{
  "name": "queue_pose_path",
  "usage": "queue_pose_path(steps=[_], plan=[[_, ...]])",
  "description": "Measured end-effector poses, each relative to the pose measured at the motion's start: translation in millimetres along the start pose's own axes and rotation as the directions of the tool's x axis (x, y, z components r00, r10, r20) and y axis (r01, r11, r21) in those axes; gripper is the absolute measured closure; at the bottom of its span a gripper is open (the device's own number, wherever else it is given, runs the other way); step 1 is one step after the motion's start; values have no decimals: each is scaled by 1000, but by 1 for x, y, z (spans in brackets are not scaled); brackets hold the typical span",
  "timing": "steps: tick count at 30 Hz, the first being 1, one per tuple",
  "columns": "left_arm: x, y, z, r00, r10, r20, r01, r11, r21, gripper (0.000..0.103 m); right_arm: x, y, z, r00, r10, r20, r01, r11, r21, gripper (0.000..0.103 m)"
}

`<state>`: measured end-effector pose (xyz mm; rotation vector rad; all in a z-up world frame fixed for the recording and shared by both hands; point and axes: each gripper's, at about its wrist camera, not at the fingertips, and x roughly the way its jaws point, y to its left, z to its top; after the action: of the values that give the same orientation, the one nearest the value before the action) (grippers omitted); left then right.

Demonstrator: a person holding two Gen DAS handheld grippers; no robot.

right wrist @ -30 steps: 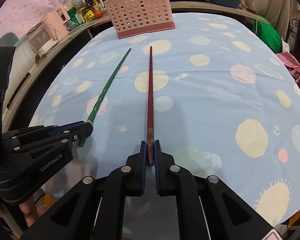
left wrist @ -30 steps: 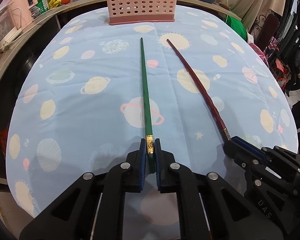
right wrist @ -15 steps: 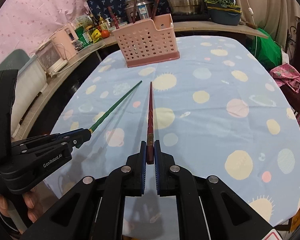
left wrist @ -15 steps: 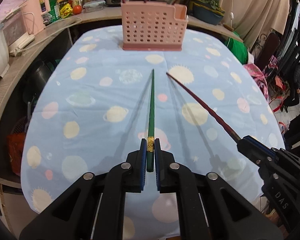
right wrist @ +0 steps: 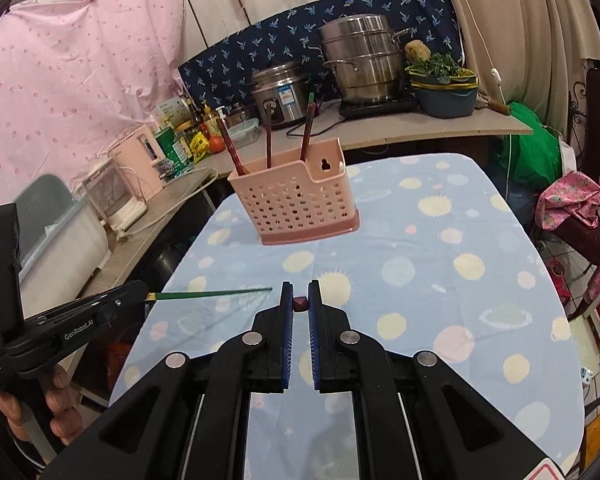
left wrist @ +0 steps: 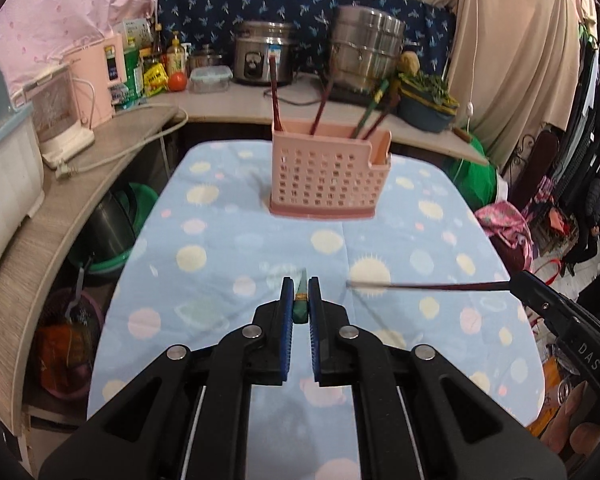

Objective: Organize utensils
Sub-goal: 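Lift both chopsticks and carry them toward the pink holder, then lower the chopsticks into the holder and open both tools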

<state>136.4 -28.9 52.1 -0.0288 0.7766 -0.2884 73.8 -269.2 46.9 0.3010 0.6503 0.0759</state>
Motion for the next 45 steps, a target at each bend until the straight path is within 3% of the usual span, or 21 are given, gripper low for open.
queue_pose_path(steps=[17,26,33,40,45], plan=[[1,17,110,989,-11,146,19,998,-54,96,25,6,103,992,49,120,-49,999,-6,96],[-9,14,174,966,-14,259,31,998,-63,96,34,15,164,975,72,211,-72,997,-8,96],[-14,11,223,938,-8,347,33,997,-66,96,41,23,221,953,74,293,-72,997,-15,96],[14,9,250,934,13,357,10,998,-62,96,69,18,254,949,42,314,-49,999,12,96],[41,9,256,940,38,338,-16,998,-67,96,100,9,256,964,29,265,-40,999,35,96]])
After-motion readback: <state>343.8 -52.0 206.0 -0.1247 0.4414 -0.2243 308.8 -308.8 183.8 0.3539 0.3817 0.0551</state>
